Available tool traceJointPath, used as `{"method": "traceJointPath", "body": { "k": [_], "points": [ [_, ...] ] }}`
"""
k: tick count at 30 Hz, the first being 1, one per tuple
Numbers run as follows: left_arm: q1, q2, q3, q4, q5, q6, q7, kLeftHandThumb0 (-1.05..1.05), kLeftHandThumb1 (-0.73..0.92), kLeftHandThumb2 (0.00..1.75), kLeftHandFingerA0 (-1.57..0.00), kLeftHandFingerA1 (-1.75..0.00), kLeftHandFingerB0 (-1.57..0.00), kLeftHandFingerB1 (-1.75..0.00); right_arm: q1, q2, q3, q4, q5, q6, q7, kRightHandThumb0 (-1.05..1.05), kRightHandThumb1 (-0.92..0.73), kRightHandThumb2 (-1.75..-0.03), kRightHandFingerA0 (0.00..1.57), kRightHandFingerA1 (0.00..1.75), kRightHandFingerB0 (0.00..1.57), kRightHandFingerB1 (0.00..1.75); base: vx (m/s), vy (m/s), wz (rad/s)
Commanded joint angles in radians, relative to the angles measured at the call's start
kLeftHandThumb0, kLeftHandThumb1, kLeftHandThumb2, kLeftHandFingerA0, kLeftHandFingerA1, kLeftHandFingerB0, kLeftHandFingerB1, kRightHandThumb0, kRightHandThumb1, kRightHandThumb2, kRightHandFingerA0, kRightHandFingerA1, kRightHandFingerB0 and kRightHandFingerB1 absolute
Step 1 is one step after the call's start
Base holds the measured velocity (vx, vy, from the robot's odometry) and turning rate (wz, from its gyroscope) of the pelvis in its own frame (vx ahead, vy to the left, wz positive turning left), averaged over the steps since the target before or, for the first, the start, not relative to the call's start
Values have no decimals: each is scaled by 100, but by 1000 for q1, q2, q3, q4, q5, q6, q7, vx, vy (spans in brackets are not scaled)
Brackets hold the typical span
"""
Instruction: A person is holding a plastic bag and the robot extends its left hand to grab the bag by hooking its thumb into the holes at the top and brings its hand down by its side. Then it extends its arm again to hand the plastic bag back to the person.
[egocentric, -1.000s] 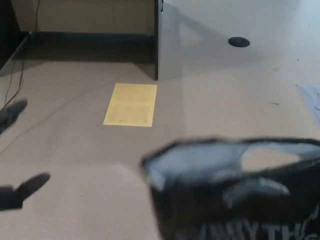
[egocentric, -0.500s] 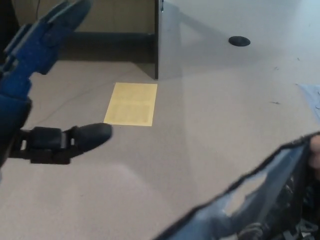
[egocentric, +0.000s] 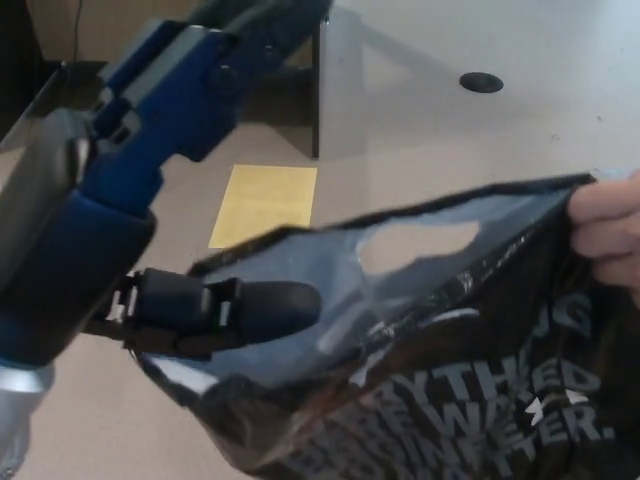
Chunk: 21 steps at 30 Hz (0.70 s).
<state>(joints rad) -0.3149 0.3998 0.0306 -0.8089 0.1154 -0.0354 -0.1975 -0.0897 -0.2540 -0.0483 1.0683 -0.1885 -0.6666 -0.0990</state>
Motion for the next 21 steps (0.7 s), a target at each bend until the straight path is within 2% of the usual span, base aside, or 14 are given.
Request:
{"method": "traceJointPath", "body": {
  "k": [1, 2, 4, 5, 8, 9, 11, 12, 13, 14, 15, 17, 20, 21],
  "points": [
    [-83, 10, -105, -105, 82, 294, -75, -74, 55, 57, -4, -26, -4, -25, -4, -18, -9, 3, 20, -1, 4, -56, -68, -60, 62, 47, 50, 36, 0, 0, 0],
    [-90, 2, -125, -112, 100, 308, -73, -75, 55, 57, -3, -26, -3, -25, -4, -19, -8, 6, 18, -2, 2, -61, -58, -68, 60, 51, 48, 41, 0, 0, 0],
    [-104, -11, -161, -111, 144, 316, -67, -77, 56, 57, -2, -26, -4, -25, -5, -21, -5, 7, 11, -3, -3, -60, -58, -68, 61, 51, 48, 41, 0, 0, 0],
    [-118, -22, -196, -105, 214, 318, -64, -79, 48, 86, -3, -21, -10, -18, -3, -20, -7, 2, 16, -1, 4, -57, -59, -67, 61, 50, 49, 42, 0, 0, 0],
    [-148, -43, -256, -92, 328, 338, -60, -83, 51, 87, -4, -23, -12, -16, 0, -15, -11, -4, 25, 1, 12, -50, -66, -60, 63, 47, 54, 39, 0, 0, 0],
    [-162, -56, -284, -83, 364, 352, -61, -87, 54, 89, -4, -21, -11, -13, 0, -15, -11, -1, 26, 0, 13, -49, -54, -93, 60, 64, 43, 54, 0, 0, 0],
    [-178, -79, -326, -73, 410, 375, -64, -88, 55, 89, -4, -22, -11, -12, 1, -16, -12, 5, 27, -5, 17, -48, -53, -93, 60, 64, 43, 54, 0, 0, 0],
    [-183, -92, -345, -75, 442, 391, -68, -89, 55, 91, -4, -21, -13, -11, 3, -18, -11, 3, 24, -7, 15, -49, -65, -60, 65, 48, 57, 40, 0, 0, 0],
    [-188, -103, -362, -77, 475, 404, -75, -89, 55, 91, -4, -21, -13, -11, 5, -19, -9, 2, 21, -9, 12, -49, -65, -60, 65, 48, 57, 40, 0, 0, 0],
    [-192, -124, -392, -80, 533, 407, -80, -92, 57, 92, -6, -18, -12, -8, 0, -20, -6, 3, 17, -4, 10, -51, -55, -93, 61, 64, 45, 55, 0, 0, 0],
    [-193, -141, -413, -81, 574, 405, -80, -89, 55, 92, -7, -23, -12, -8, -4, -21, -5, 5, 14, -2, 9, -51, -65, -60, 63, 47, 57, 40, 0, 0, 0],
    [-191, -173, -444, -85, 630, 409, -86, -79, 46, 89, -4, -27, -4, -14, -6, -23, -6, 6, 17, -2, 13, -51, -65, -60, 63, 47, 57, 40, 0, 0, 0],
    [-180, -220, -500, -74, 764, 402, -108, -80, 47, 90, -6, -25, -5, -12, 1, -24, -5, 0, 15, -2, 13, -50, -65, -59, 63, 47, 59, 40, 0, 0, 0],
    [-164, -241, -522, -59, 826, 391, -106, -91, 56, 61, -4, -29, 0, -25, 7, -24, 0, -3, 9, 0, 9, -50, -65, -59, 63, 47, 59, 40, 0, 0, 0]
  ]
}}
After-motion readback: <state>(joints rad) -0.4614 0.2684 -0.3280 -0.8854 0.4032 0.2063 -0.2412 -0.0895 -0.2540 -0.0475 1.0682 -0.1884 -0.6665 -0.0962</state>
